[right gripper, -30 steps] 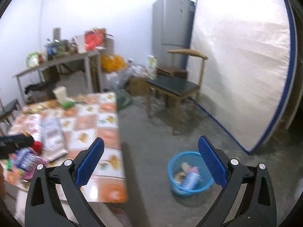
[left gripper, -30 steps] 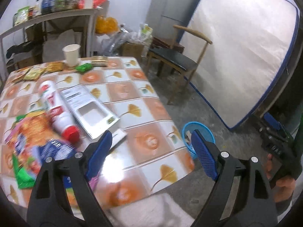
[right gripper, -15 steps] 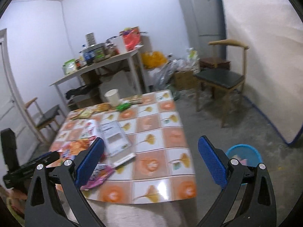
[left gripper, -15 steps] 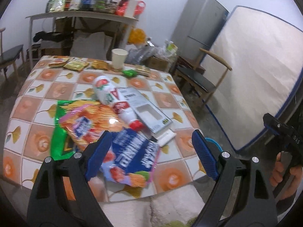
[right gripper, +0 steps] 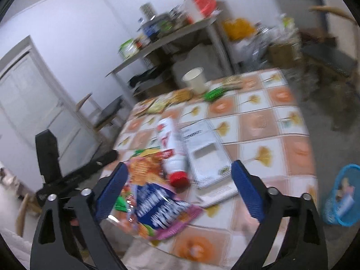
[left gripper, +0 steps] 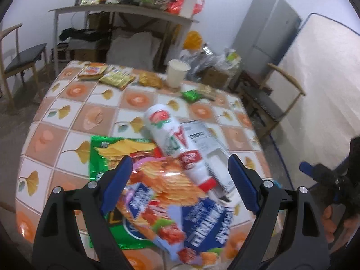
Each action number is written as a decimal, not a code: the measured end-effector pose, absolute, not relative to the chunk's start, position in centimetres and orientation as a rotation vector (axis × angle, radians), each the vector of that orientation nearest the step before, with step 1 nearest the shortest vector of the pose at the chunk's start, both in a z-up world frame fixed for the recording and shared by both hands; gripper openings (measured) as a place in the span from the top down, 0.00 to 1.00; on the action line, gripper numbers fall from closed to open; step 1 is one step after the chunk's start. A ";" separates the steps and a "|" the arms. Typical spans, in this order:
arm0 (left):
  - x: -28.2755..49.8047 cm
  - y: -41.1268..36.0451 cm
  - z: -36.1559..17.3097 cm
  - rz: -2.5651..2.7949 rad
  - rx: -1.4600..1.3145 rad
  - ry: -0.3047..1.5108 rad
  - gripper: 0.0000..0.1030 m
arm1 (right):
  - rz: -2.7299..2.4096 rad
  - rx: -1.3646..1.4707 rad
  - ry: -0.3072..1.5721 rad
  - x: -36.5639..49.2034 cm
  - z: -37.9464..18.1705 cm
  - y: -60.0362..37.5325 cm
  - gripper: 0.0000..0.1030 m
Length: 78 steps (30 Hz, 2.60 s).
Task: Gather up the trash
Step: 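Grasp the white drink bottle with the right tool and lift it, then grasp the white CABLE box with the left tool while the right tool holds the bottle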
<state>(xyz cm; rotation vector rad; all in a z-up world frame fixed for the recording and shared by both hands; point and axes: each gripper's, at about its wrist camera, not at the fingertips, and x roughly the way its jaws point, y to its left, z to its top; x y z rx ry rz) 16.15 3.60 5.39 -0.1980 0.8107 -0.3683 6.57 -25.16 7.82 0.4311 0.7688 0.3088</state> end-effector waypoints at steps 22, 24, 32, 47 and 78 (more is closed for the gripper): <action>17.7 3.4 0.0 -0.277 -0.025 0.908 0.20 | 0.426 0.109 1.182 23.8 -0.9 -13.2 0.35; 17.7 3.5 -0.2 -0.277 -0.030 0.912 0.20 | 0.409 0.086 1.193 24.2 -1.3 -12.9 0.35; 17.8 4.0 -0.4 -0.262 -0.041 0.921 0.20 | 0.389 0.051 1.202 24.7 -2.0 -12.6 0.42; 17.1 5.3 1.2 -0.202 -0.045 0.869 0.20 | 0.437 0.277 1.038 23.8 2.6 -17.5 0.44; 32.9 -9.5 -2.8 -0.322 -0.299 1.583 0.20 | 0.215 0.578 0.976 8.2 1.3 -35.9 0.44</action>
